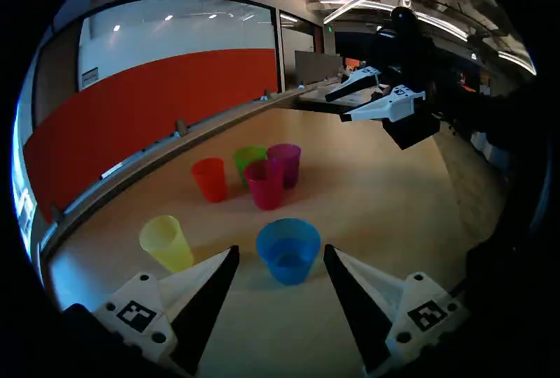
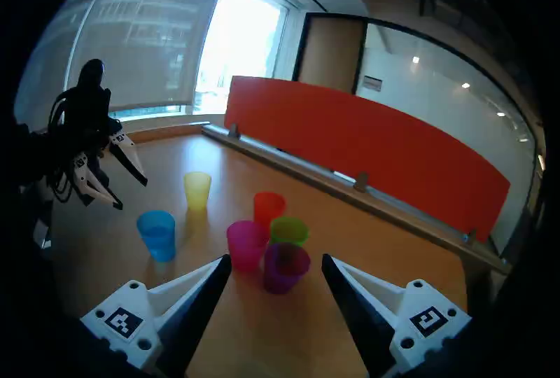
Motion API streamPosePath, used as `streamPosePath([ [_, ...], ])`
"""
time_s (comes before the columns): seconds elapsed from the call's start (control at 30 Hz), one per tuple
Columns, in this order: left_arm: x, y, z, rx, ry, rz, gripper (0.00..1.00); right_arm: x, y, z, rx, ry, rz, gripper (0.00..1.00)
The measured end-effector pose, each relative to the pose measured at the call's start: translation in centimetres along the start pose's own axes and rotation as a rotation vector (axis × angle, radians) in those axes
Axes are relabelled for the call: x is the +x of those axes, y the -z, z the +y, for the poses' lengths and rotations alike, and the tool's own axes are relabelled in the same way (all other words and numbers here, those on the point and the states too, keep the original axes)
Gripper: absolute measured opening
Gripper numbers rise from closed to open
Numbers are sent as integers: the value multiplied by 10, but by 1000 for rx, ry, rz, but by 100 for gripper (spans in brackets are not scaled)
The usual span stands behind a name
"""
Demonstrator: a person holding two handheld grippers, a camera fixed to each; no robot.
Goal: Pour water
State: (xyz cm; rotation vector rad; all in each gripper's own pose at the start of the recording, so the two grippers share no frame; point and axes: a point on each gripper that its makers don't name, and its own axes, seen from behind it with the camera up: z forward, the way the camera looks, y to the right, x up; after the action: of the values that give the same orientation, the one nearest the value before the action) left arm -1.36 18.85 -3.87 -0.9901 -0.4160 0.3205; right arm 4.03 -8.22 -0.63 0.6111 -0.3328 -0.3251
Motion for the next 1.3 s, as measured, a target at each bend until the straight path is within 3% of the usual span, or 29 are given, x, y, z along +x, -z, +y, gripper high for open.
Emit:
streamPosePath([
  [0.6,-31,-29,3,-35,3,-83,90,-9,-9,0,16,3,-16,100],
  [0.9,-40,-45,3,-49,36,-97,90,-13,-15,2,16,-4,-22,100],
  [1.3,-41,-63,11,-75,13,-96,90,-22,-23,1,24,4,-36,100],
])
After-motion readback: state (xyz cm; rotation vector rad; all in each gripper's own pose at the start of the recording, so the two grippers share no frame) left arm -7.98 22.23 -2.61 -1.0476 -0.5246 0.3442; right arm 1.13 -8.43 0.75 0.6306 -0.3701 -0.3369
